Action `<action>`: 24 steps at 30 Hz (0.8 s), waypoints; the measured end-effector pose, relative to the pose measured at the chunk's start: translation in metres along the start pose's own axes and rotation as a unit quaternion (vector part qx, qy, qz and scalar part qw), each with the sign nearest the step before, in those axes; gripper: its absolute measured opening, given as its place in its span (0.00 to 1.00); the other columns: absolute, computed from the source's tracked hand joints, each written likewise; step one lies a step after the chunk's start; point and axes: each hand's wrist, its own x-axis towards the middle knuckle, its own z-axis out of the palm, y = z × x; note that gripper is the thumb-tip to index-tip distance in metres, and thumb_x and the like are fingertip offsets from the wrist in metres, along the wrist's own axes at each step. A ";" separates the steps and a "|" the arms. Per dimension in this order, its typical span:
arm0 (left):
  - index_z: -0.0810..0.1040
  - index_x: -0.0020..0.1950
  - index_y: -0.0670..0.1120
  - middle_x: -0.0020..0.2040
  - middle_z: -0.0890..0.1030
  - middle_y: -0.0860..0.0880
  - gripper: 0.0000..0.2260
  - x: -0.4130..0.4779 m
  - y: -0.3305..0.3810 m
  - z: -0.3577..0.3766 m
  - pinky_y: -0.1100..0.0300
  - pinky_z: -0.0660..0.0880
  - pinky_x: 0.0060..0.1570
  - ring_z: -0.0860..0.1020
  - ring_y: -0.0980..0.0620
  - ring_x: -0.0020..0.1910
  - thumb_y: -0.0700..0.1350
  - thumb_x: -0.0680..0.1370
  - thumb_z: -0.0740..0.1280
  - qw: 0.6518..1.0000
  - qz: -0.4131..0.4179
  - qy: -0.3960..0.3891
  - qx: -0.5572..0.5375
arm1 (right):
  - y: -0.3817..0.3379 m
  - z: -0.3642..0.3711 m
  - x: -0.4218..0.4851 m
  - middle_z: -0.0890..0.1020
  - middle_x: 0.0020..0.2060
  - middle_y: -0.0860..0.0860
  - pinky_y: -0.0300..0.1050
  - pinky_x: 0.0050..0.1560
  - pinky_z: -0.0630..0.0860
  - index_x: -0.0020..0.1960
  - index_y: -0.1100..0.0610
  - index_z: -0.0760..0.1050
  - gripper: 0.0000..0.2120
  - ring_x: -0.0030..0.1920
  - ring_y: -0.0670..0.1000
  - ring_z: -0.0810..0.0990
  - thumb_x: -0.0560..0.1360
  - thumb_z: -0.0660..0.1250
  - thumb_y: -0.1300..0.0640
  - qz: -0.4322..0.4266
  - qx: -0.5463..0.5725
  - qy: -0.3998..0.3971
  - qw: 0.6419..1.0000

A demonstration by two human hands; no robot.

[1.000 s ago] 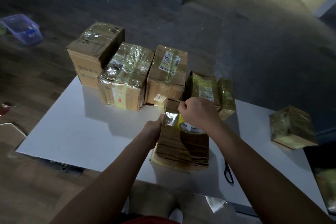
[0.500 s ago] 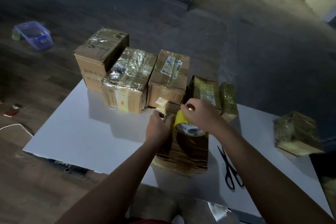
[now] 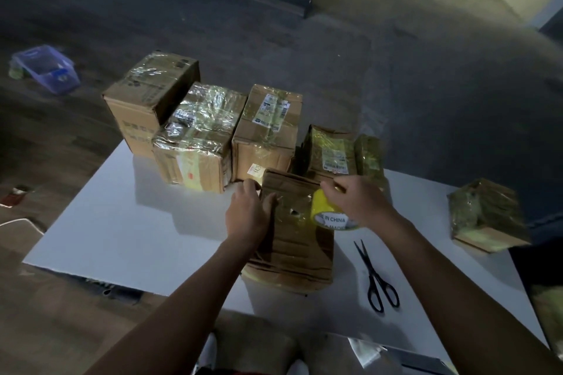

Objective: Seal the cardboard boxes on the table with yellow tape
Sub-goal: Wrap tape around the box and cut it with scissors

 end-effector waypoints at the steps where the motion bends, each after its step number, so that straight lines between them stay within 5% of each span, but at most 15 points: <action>1: 0.73 0.58 0.42 0.54 0.76 0.44 0.16 -0.002 0.001 -0.001 0.50 0.75 0.45 0.76 0.44 0.51 0.52 0.77 0.66 0.997 0.052 0.026 0.043 | -0.001 0.002 0.000 0.64 0.25 0.51 0.42 0.31 0.57 0.29 0.55 0.63 0.23 0.27 0.49 0.63 0.79 0.62 0.48 -0.004 -0.009 0.004 1.000; 4: 0.77 0.60 0.41 0.55 0.79 0.41 0.16 -0.014 0.006 0.001 0.48 0.76 0.48 0.78 0.40 0.53 0.48 0.77 0.61 0.966 0.223 0.077 0.110 | -0.006 0.003 0.002 0.64 0.24 0.51 0.42 0.30 0.56 0.28 0.55 0.62 0.23 0.26 0.49 0.63 0.79 0.61 0.48 -0.013 -0.018 0.010 1.000; 6: 0.72 0.68 0.40 0.66 0.75 0.40 0.24 -0.026 0.011 0.008 0.47 0.72 0.61 0.74 0.40 0.65 0.52 0.78 0.55 0.951 0.274 0.002 0.146 | -0.006 0.003 0.003 0.64 0.24 0.51 0.43 0.29 0.56 0.27 0.54 0.61 0.24 0.26 0.49 0.63 0.79 0.61 0.48 -0.015 -0.035 0.021 0.999; 8: 0.56 0.78 0.41 0.78 0.56 0.44 0.32 -0.038 0.014 0.014 0.47 0.53 0.75 0.55 0.45 0.77 0.59 0.79 0.46 0.937 0.266 -0.103 0.201 | -0.003 0.003 0.002 0.65 0.24 0.51 0.43 0.29 0.57 0.28 0.56 0.64 0.24 0.26 0.49 0.64 0.79 0.61 0.47 -0.019 -0.029 0.028 0.999; 11: 0.41 0.79 0.43 0.78 0.40 0.47 0.38 -0.037 0.012 0.015 0.50 0.38 0.76 0.39 0.50 0.77 0.65 0.76 0.36 0.927 0.240 -0.154 0.243 | 0.009 0.002 -0.001 0.69 0.27 0.54 0.44 0.31 0.61 0.34 0.63 0.71 0.23 0.28 0.49 0.66 0.78 0.61 0.46 -0.032 0.043 0.015 0.998; 15: 0.44 0.79 0.43 0.80 0.46 0.44 0.39 -0.035 0.014 0.016 0.50 0.37 0.76 0.41 0.48 0.78 0.67 0.75 0.36 0.923 0.239 -0.147 0.262 | 0.021 -0.004 -0.007 0.71 0.28 0.52 0.43 0.32 0.64 0.37 0.63 0.74 0.21 0.29 0.47 0.67 0.78 0.63 0.46 -0.032 0.092 0.002 0.995; 20: 0.47 0.79 0.43 0.79 0.46 0.43 0.40 -0.034 0.019 0.013 0.50 0.38 0.75 0.44 0.47 0.78 0.67 0.75 0.37 0.922 0.230 -0.156 0.270 | 0.022 -0.005 -0.008 0.65 0.24 0.49 0.43 0.31 0.59 0.27 0.55 0.65 0.22 0.26 0.48 0.64 0.78 0.63 0.49 -0.041 0.024 0.019 0.999; 24: 0.59 0.77 0.42 0.77 0.59 0.40 0.33 -0.037 0.022 0.011 0.43 0.54 0.74 0.54 0.43 0.77 0.60 0.78 0.49 0.919 0.270 -0.139 0.251 | 0.024 -0.005 -0.003 0.66 0.24 0.51 0.43 0.31 0.61 0.29 0.58 0.67 0.23 0.27 0.49 0.65 0.78 0.61 0.47 -0.026 -0.005 0.012 1.000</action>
